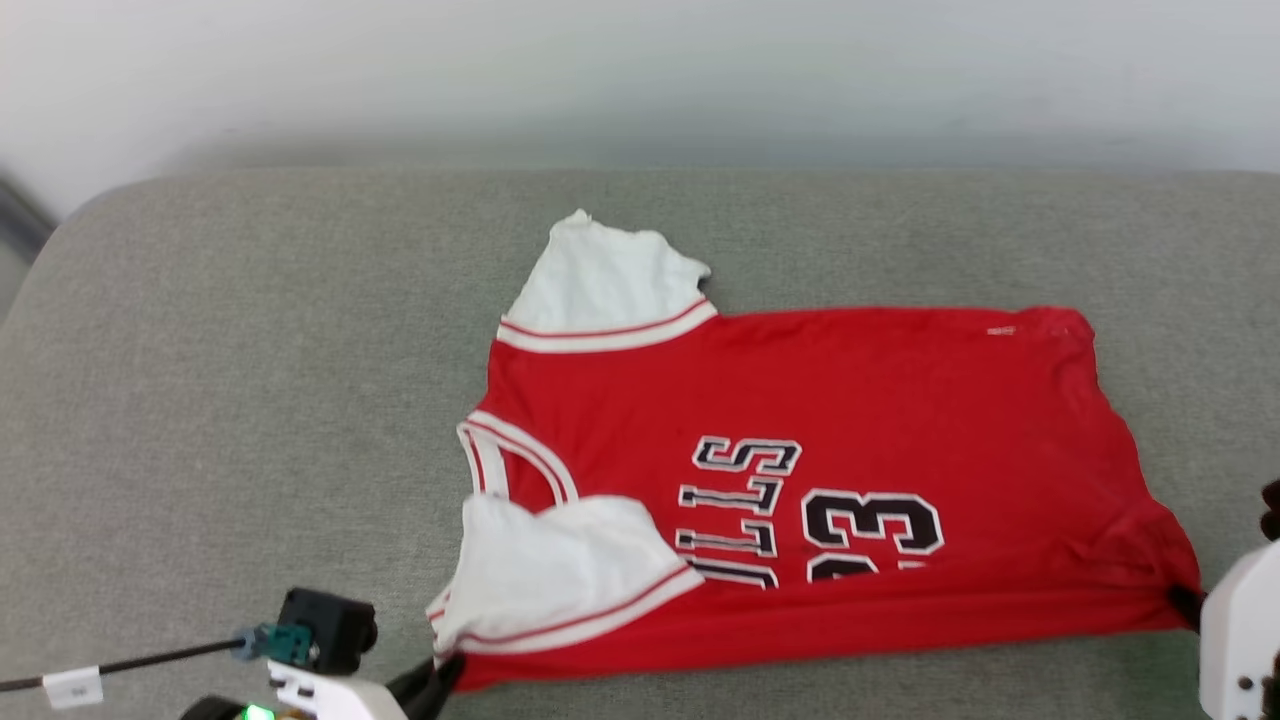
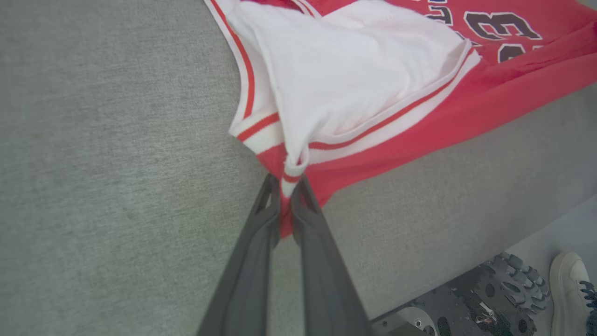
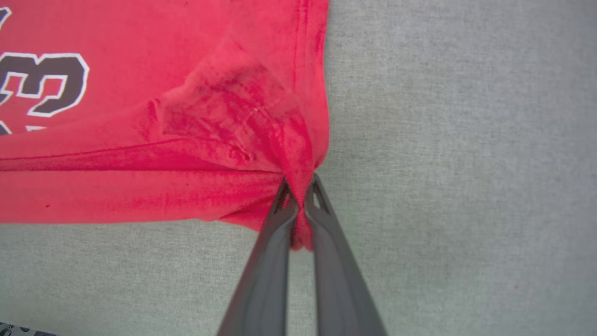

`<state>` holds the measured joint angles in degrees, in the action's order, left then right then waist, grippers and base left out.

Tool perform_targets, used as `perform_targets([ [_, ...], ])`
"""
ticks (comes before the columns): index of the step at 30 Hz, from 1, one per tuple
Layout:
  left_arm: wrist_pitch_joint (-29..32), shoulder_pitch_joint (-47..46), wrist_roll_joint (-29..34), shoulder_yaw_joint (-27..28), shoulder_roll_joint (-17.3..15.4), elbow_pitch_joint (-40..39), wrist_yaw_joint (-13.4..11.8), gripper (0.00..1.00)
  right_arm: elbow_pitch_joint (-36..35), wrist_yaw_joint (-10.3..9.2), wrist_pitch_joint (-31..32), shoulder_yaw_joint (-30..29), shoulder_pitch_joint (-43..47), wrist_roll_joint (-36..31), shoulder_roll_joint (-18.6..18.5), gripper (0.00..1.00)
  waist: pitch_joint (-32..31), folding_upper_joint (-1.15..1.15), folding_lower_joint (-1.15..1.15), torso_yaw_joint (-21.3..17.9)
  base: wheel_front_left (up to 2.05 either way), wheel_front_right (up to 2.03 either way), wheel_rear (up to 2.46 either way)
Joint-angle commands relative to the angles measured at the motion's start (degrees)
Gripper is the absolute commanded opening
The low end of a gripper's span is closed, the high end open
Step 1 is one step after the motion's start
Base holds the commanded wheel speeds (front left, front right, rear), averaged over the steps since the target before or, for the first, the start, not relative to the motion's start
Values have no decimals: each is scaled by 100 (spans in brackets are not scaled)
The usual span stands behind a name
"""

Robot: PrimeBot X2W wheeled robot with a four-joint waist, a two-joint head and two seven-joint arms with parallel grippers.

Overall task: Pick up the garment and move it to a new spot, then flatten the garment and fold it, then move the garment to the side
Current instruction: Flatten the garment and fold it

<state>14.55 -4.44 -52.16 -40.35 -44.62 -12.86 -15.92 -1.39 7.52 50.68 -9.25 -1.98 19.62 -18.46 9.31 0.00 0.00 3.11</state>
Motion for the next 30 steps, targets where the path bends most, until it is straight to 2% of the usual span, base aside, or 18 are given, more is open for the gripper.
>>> perform_targets([
  [1,42,159,-79,20,-62,-67,-49,0,-153,-6,78,-96,175,74,-69,0,-91,0,0,-81,0,0,0],
  [7,124,462,-226,-100,-79,-202,-74,0,-559,-6,353,-360,723,98,20,0,-41,0,0,-165,0,0,0],
  [15,211,244,-147,-412,233,300,200,0,-197,-5,228,-325,732,99,308,0,129,0,0,-196,0,0,0],
  [17,157,188,-133,-449,326,444,314,0,-85,-5,153,-286,669,53,327,100,138,0,0,-194,0,0,0],
  [18,98,158,-129,-441,365,503,361,29,-29,-5,117,-260,665,37,320,100,136,0,0,-190,0,0,0],
  [19,37,131,-93,-446,380,557,420,73,9,-5,84,-237,652,47,312,100,130,0,0,-189,0,0,0],
  [20,-30,128,-97,-434,417,620,454,100,25,-5,12,-202,627,54,301,100,119,0,0,-186,0,0,0],
  [24,-359,83,-40,-330,487,790,519,100,44,-4,-291,-145,528,227,238,100,19,0,0,-175,0,0,0],
  [30,-1411,-73,288,118,656,757,350,100,-167,-4,-1244,-264,289,394,194,100,-245,0,0,-167,0,0,0],
])
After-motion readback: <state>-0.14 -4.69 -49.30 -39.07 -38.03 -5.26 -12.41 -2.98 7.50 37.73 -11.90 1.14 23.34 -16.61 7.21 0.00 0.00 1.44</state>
